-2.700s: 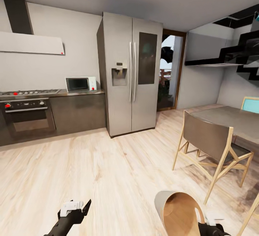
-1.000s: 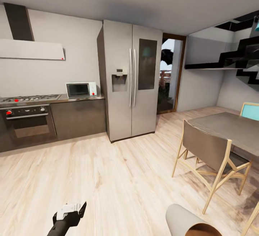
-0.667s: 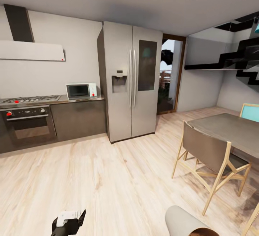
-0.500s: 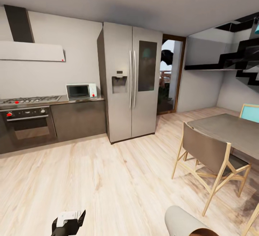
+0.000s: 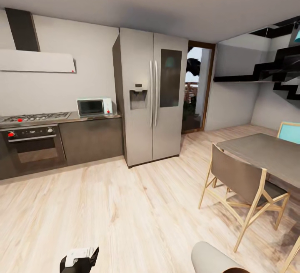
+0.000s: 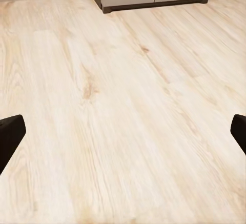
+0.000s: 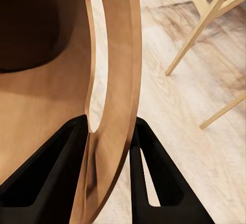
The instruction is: Put the three can of soda from the living room inside the tash can in the kitchen.
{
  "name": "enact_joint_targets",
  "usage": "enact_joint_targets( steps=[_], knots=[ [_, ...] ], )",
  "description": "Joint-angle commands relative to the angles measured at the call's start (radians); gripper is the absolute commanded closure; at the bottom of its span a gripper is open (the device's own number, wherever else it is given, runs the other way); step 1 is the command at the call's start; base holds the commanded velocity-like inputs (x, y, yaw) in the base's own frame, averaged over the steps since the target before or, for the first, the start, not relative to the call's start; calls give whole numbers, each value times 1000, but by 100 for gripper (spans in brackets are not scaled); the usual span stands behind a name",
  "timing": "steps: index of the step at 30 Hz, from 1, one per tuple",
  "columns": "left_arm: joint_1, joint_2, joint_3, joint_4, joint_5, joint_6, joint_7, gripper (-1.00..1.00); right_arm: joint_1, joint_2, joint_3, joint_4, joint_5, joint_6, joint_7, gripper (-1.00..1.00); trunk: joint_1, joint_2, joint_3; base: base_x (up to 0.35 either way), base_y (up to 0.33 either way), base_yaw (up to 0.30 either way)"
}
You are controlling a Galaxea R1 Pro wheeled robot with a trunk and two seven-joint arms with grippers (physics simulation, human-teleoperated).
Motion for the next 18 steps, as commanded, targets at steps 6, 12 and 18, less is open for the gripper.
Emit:
enact_joint_targets(
  steps=[6, 12, 18],
  knots=[
    [0, 0, 0, 12, 0, -11, 0, -100, 0, 0, -9, 1, -4, 0, 3, 100, -23, 42, 19, 0, 0, 0],
    [0, 0, 1, 15, 0, -18, 0, -100, 0, 0, -10, 1, -6, 0, 3, 100, -46, 84, 38, 0, 0, 0],
    [1, 0, 3, 18, -1, -49, 0, -100, 0, 1, -13, 9, -6, 0, 3, 100, -69, 126, 57, 0, 0, 0]
  ],
)
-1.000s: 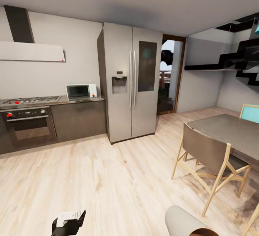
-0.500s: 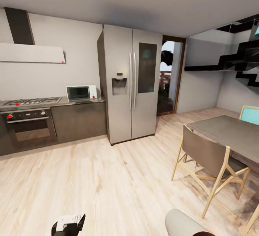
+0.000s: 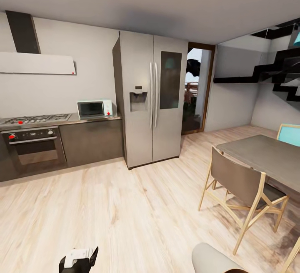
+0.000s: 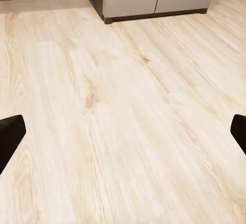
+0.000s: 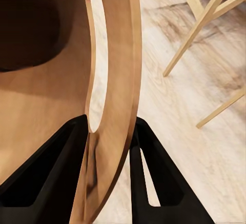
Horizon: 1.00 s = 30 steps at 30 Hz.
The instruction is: Put the three can of soda from the living room inside the tash can in the kitchen.
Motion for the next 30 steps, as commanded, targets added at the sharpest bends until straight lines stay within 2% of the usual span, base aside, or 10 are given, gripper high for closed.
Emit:
enact_joint_targets(
  steps=[1, 3, 8, 14, 18, 25, 30],
  knots=[
    [0, 0, 0, 2, 0, -4, 0, -100, -1, 0, -11, 1, -3, -1, 4, 100, -4, 7, 3, 0, 0, 0],
    [0, 1, 1, 23, 1, -39, -1, -100, -1, 0, -20, 11, -3, 0, 4, 100, -12, 21, 10, 0, 0, 0],
    [0, 2, 2, 39, 1, -74, -1, -100, -1, -1, -24, 17, -2, 0, 4, 100, -31, 56, 25, 0, 0, 0],
    [0, 3, 3, 45, 1, -78, -2, -100, -1, -1, -24, 17, -2, 0, 4, 100, -54, 98, 44, 0, 0, 0],
    [0, 3, 4, 92, 2, -94, -1, -100, -1, 1, -24, 17, -2, -1, 4, 100, -69, 126, 57, 0, 0, 0],
    [0, 3, 3, 105, 2, -158, -1, -100, 0, 3, -24, 17, -2, 0, 4, 100, -69, 126, 57, 0, 0, 0],
    [0, 3, 2, 106, 1, -171, -1, -100, -1, 4, -24, 17, -2, 0, 4, 100, -69, 126, 57, 0, 0, 0]
  ],
)
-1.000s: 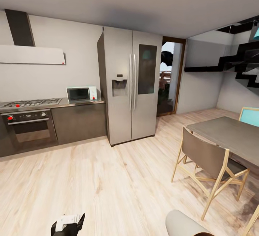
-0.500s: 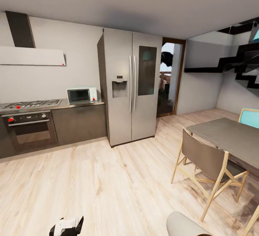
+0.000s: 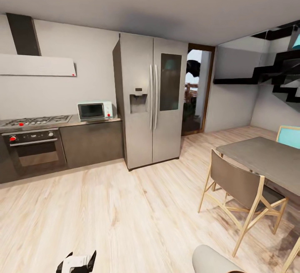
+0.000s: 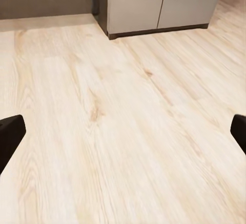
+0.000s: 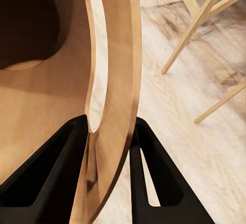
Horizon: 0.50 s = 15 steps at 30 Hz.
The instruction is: Put the three can of soda from the living room inside the tash can in the kitchen.
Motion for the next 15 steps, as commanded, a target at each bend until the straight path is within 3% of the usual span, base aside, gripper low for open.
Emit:
enact_joint_targets(
  steps=[1, 15],
  knots=[
    [0, 0, 0, 0, 0, -1, 0, -100, -1, 0, -11, -2, -3, 0, 4, 100, 0, 0, 0, 0, 0, -16],
    [0, -1, 0, 19, 0, -4, 1, -100, -1, -1, -12, -2, -5, 0, 3, 100, 0, 0, 3, 0, 0, -211]
  ],
)
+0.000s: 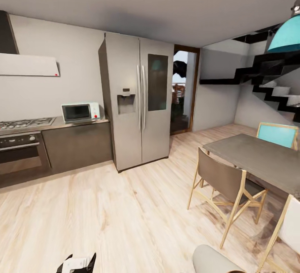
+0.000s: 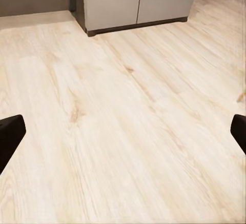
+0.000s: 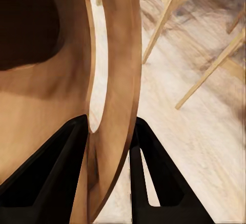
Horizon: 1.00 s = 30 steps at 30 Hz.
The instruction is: Put the three can of soda from the living room inside the tash can in the kitchen.
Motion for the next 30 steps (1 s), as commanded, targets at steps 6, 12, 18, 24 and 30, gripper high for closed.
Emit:
enact_joint_targets(
  steps=[6, 12, 18, 24, 30],
  knots=[
    [0, 0, 0, 7, 0, 0, 0, -100, 0, 1, -9, -2, -3, -1, 4, 100, 0, 0, 3, 0, 0, -244],
    [0, 0, 0, 8, 0, 1, 0, -100, 0, 1, -9, -2, -3, -1, 4, 100, 0, 0, 6, 0, 0, -245],
    [0, 0, -1, 9, 0, 1, 0, -100, 0, 1, -9, -2, -3, -1, 4, 100, 0, 0, 9, 0, 0, -245],
    [0, 0, -1, 11, -1, 1, 0, -100, 0, 1, -9, -2, -3, -1, 4, 100, 0, 0, 13, 0, 0, -245],
    [0, 0, -2, 11, -2, 1, 0, -100, 0, 1, -9, -2, -3, -1, 3, 100, 0, 0, 17, 0, 0, -245]
  ],
)
